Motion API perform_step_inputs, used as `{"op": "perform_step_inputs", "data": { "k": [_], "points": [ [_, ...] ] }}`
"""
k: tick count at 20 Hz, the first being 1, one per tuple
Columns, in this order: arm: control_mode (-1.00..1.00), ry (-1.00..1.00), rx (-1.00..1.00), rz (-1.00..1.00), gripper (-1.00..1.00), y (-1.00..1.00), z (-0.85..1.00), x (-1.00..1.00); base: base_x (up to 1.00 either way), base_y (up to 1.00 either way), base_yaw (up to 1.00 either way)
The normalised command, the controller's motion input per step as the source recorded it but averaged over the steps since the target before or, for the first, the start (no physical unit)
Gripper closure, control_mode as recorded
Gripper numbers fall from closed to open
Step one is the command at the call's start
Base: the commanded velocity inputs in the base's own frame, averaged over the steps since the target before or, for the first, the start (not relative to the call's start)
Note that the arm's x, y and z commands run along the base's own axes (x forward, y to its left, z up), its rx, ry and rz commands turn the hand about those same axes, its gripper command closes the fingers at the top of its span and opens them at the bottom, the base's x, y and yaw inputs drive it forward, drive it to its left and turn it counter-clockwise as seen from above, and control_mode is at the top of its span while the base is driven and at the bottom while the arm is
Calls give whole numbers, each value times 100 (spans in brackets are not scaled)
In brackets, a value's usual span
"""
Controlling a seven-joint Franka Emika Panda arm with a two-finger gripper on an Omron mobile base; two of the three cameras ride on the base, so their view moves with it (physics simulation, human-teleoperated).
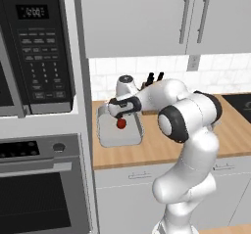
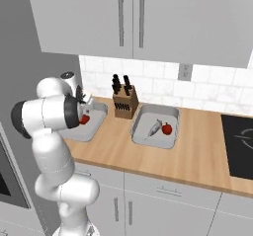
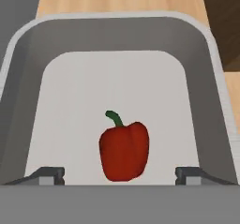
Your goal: Place one bell pepper and one fish in each tupperware on the nearby counter, to pack two identical lunches.
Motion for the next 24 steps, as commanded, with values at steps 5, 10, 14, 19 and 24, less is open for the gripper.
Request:
{"op": "perform_step_inputs", "data": {
  "k": [5,10,14,19,24],
  "points": [
    [-100,-35,0,0,-100,-4,93,-100,0,0,0],
    [-100,-42,-1,0,-100,-36,100,-100,0,0,0],
    [-100,-33,0,0,-100,-80,100,-100,0,0,0],
    [-100,7,3,-2,-100,-80,92,-100,0,0,0],
    [-100,24,2,-2,-100,-57,24,-100,0,0,0]
  ]
}}
